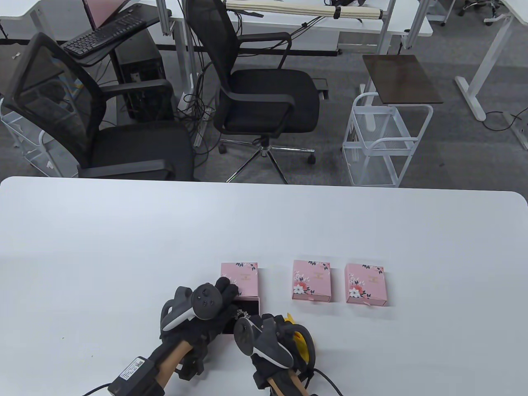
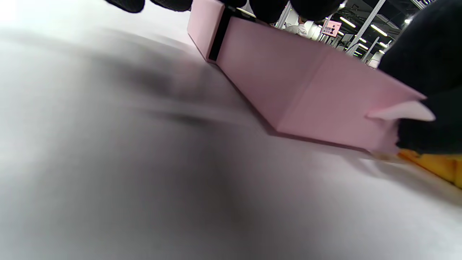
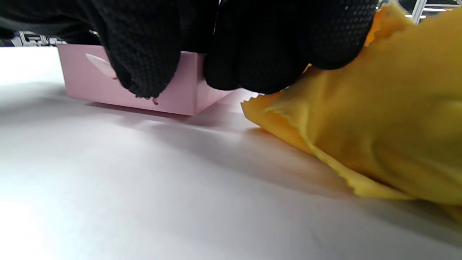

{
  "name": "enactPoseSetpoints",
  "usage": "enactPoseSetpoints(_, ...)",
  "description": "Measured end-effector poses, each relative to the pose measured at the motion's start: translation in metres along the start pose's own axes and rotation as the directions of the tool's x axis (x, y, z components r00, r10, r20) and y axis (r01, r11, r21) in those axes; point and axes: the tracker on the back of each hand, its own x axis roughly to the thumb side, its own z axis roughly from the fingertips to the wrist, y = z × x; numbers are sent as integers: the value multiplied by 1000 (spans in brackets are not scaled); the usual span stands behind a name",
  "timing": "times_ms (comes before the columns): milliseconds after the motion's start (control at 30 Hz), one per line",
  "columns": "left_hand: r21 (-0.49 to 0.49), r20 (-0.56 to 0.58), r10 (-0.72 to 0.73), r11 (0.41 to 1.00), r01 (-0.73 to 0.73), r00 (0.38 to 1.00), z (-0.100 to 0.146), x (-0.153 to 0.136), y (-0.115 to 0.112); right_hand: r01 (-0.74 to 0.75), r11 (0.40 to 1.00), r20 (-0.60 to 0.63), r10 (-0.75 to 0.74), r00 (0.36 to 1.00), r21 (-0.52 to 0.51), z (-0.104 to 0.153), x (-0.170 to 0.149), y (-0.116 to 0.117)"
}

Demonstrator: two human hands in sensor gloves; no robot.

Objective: Dust necklace

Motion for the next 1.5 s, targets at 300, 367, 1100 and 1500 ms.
enactPoseSetpoints(300, -9, 1, 19, 1000, -19, 1000, 0, -1, 1, 12, 997, 15, -11, 1000, -74, 1, 1, -3)
enactPoseSetpoints(367, -14, 4, 28, 1000, -28, 1000, 0, -2, 1, 23, 996, 7, -23, 1000, -90, 1, -1, -1)
enactPoseSetpoints(1100, -29, 8, 68, 997, -68, 998, -1, -5, 3, -99, 983, -31, 96, 995, -157, -8, 10, 7)
enactPoseSetpoints(1500, -29, 10, 80, 996, -80, 997, -2, -7, 3, -134, 983, -104, 121, 987, -124, -29, 15, 0)
